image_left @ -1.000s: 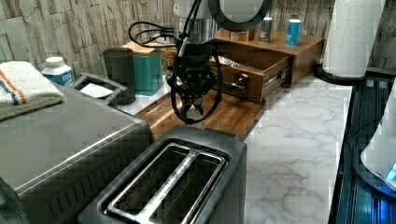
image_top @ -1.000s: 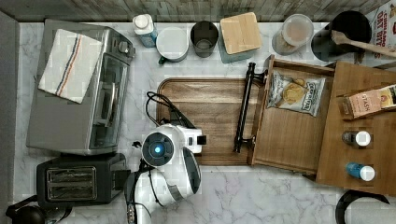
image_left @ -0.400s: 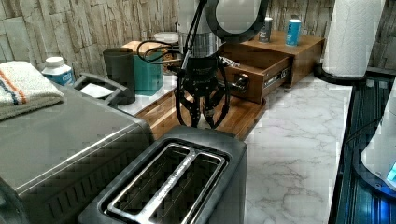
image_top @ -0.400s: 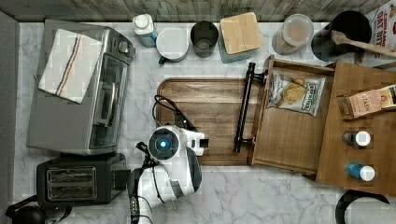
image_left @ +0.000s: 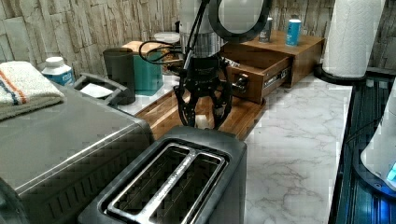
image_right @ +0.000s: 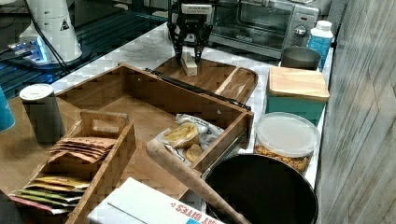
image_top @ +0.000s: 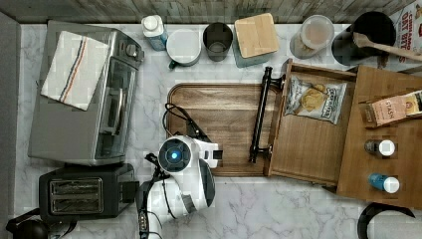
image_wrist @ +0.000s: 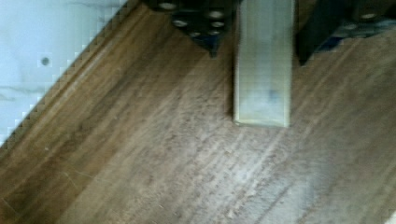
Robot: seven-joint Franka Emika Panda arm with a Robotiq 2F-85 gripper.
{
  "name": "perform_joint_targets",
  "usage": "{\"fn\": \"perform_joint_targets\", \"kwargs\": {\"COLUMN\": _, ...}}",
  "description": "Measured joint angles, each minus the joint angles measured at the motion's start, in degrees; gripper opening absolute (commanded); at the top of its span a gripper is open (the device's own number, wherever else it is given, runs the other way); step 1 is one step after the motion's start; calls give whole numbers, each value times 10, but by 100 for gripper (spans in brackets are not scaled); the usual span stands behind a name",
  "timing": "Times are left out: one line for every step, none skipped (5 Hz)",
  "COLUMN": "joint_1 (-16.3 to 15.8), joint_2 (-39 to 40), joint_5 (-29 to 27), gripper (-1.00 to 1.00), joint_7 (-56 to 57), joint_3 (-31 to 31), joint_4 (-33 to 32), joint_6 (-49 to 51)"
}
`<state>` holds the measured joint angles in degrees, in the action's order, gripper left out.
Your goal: Place the butter on the board.
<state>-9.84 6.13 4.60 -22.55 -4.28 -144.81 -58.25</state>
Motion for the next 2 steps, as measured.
{"fn": "perform_joint_targets", "kwargs": {"joint_1": 0, "joint_2": 0, "joint_5": -1, "gripper": 100, "joint_7": 0, "joint_3": -2, "joint_4": -1, "joint_6": 7}}
{"fn": "perform_joint_targets", "kwargs": {"joint_1": 0, "joint_2": 0, "joint_5": -8, "gripper": 100, "joint_7": 0, "joint_3": -3, "joint_4": -1, "joint_6": 3}}
